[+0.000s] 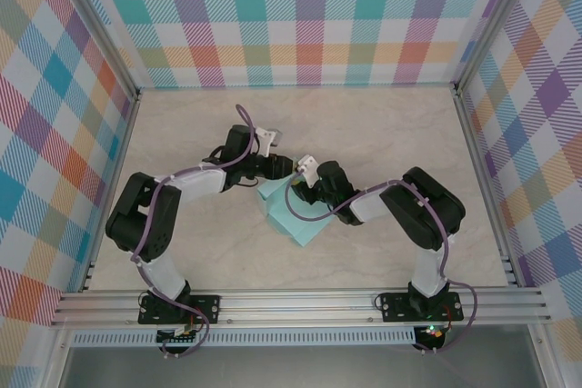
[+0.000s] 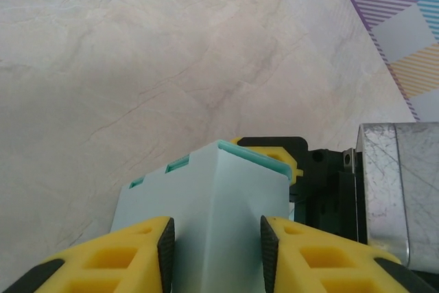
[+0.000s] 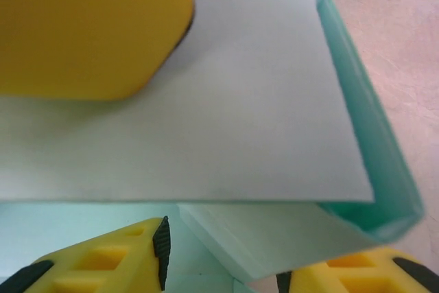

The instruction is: Fold the paper box

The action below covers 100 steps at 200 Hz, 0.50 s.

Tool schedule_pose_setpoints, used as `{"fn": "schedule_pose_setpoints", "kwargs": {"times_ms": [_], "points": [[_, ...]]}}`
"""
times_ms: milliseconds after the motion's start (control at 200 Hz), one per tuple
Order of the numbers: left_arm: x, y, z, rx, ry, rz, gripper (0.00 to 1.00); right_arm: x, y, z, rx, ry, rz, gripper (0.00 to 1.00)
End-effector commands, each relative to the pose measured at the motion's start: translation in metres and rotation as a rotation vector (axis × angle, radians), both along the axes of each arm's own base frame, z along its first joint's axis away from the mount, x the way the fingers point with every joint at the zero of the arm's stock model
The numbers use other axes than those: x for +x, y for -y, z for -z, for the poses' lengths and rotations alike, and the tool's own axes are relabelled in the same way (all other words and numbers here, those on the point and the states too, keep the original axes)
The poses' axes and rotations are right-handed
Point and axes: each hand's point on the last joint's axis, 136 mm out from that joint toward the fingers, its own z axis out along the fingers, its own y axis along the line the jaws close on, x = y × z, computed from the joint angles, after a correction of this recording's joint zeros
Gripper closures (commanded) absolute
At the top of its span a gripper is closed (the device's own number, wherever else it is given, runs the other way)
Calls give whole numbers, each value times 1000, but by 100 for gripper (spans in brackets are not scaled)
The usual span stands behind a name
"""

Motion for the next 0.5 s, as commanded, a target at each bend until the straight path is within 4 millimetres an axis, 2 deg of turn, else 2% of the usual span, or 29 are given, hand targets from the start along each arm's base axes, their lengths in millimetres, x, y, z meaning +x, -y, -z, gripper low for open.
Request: {"fn": "schedule_pose_setpoints", "kwargs": {"times_ms": [0,145,205,415,495], "points": [[-14,5,22,7,-96,60,64,-1,-17,-20,58,40,-59,60],[-17,8,25,-7,-126,90,64,-4,-18,-18,57,45,-77,71],[-20,9,26,-15,-143,99,65,-2,-16,-19,58,48,-57,73],[-29,2,29,-13,-182,106,65,-8,-15,-30,88,72,-71,67],[-32,2,31,-17,-203,123,65,-11,-15,-32,89,78,-85,61]]}}
